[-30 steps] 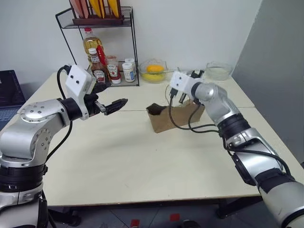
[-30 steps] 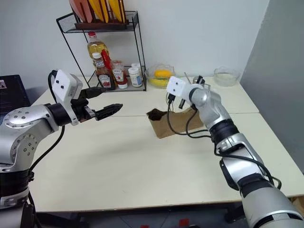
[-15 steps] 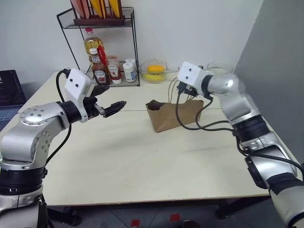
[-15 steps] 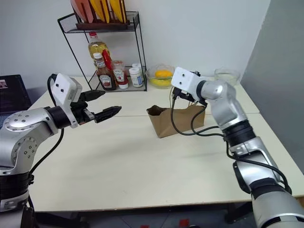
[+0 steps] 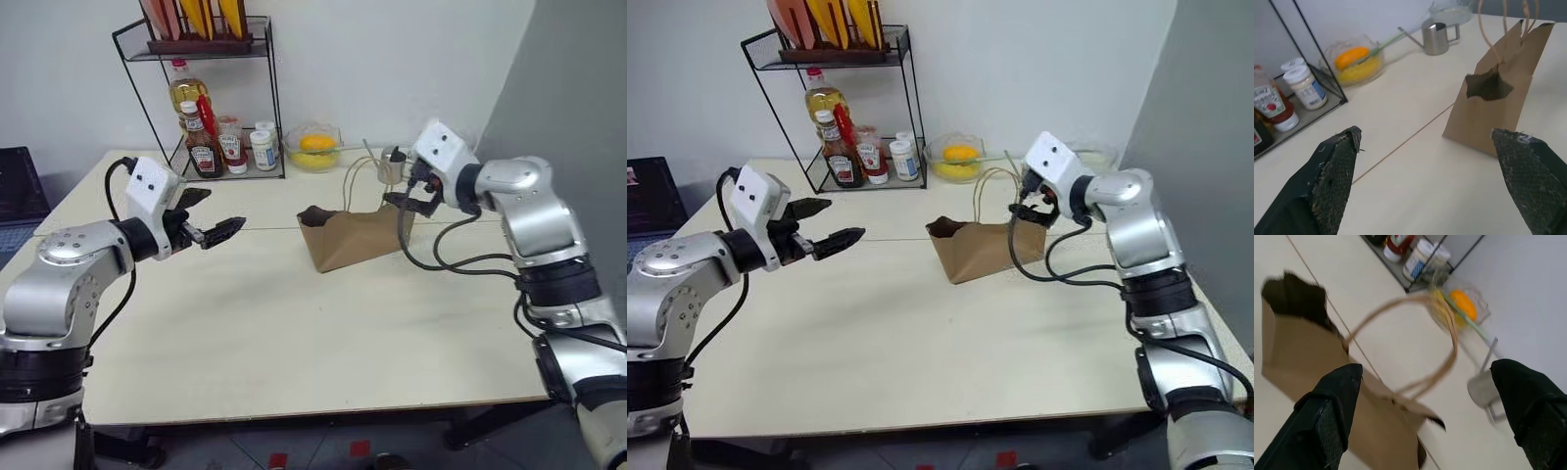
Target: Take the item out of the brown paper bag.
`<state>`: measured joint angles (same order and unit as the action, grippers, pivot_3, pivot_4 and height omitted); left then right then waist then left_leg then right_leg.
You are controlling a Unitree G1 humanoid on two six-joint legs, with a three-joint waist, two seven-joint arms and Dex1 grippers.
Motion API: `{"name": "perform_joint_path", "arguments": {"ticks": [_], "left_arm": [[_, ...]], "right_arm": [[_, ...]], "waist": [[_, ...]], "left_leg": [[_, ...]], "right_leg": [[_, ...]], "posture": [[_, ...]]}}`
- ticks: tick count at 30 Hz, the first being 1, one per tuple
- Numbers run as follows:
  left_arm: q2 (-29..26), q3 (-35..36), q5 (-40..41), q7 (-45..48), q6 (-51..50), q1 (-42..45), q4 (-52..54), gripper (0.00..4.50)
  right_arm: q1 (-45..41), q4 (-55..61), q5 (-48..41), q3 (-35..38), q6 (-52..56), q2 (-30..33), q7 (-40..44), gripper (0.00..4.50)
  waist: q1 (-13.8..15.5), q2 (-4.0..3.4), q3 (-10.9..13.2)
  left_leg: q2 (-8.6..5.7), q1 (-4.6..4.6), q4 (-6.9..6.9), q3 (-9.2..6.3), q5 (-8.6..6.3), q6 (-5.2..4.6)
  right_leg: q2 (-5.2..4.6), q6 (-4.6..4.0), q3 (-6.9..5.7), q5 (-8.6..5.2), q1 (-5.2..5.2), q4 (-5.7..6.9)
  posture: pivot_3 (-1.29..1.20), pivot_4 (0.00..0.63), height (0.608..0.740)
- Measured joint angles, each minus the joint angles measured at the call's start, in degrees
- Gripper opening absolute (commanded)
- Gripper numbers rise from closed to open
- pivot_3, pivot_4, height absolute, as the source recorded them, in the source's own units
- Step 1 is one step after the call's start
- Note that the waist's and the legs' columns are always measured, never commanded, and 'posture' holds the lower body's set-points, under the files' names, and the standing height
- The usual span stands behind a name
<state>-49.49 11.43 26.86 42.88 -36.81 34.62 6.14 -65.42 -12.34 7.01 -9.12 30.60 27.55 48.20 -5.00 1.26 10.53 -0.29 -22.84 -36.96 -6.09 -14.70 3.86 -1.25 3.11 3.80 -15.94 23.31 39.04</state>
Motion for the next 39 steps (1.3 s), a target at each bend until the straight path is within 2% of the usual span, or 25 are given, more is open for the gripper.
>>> {"name": "perform_joint_path", "arguments": {"ticks": [4, 11, 18, 22, 29, 36, 39], "left_arm": [[0.04, 0.01, 0.01, -0.03, -0.48, 0.02, 0.62, 4.5], [0.82, 0.2, 0.89, -2.42, -3.21, -0.05, 5.81, 4.5], [0.81, 2.52, 2.06, -4.05, -5.35, -1.86, 8.19, 4.5], [0.8, 2.98, 2.34, -4.83, -5.9, -3.02, 9.7, 4.5], [0.71, 4.99, 2.49, -4.94, -6.66, -5.12, 10.29, 4.5], [0.85, 5.22, 3.64, -4.83, -7.47, -6.32, 12.28, 4.5], [4.03, 3.99, 2.89, -6.14, -6.37, -8.49, 11.9, 4.5]], "right_arm": [[-5.06, -6.24, 2.58, -3.13, -7.08, -2.74, -4.66, 4.46], [-13.38, -31.43, 13.65, -12.33, -26.5, -4.54, -15.07, 4.46], [-17.76, -43.88, 17.55, -14.34, -35.64, -5.35, -17.8, 4.46], [-18.52, -43.0, 15.08, -11.83, -35.6, -5.37, -14.6, 4.46], [-13.82, -26.68, 9.72, -7.8, -28.27, -0.69, -2.93, 4.46], [-11.4, -32.81, 12.13, -9.17, -29.84, -1.94, -5.41, 4.46], [-10.01, -29.77, 11.14, -8.28, -27.95, -0.88, -3.71, 4.46]], "waist": [[0.13, 0.0, 0.0], [0.43, 0.01, 0.0], [0.02, 0.01, 0.0], [0.07, 0.0, 0.0], [0.43, 0.03, -0.02], [0.23, 0.01, -0.01], [0.37, -0.01, 0.01]], "left_leg": [[-0.04, -0.03, -0.01, 0.0, 0.0, 0.0], [-0.08, -0.03, -0.02, 0.01, 0.0, 0.01], [-0.03, -0.01, 0.01, 0.01, 0.01, 0.02], [-0.04, -0.02, 0.0, -0.01, 0.0, 0.01], [-0.06, -0.02, -0.03, -0.06, 0.0, 0.0], [-0.03, 0.03, 0.0, -0.01, 0.0, 0.01], [-0.03, -0.01, -0.01, -0.03, 0.0, 0.01]], "right_leg": [[-0.04, 0.0, 0.0, 0.0, 0.0, -0.06], [-0.07, 0.0, 0.01, 0.0, -0.01, -0.06], [-0.03, -0.01, 0.04, 0.0, 0.02, -0.05], [-0.03, -0.01, 0.02, 0.0, 0.01, -0.05], [-0.04, -0.01, -0.03, 0.0, -0.07, -0.06], [-0.02, -0.03, 0.02, 0.03, -0.05, -0.02], [-0.03, -0.03, 0.0, 0.03, -0.03, -0.06]], "posture": [[0.0, 0.15, 0.74], [0.0, 0.15, 0.74], [0.0, 0.15, 0.74], [0.0, 0.15, 0.74], [0.0, 0.15, 0.74], [0.0, 0.15, 0.74], [0.0, 0.15, 0.74]]}}
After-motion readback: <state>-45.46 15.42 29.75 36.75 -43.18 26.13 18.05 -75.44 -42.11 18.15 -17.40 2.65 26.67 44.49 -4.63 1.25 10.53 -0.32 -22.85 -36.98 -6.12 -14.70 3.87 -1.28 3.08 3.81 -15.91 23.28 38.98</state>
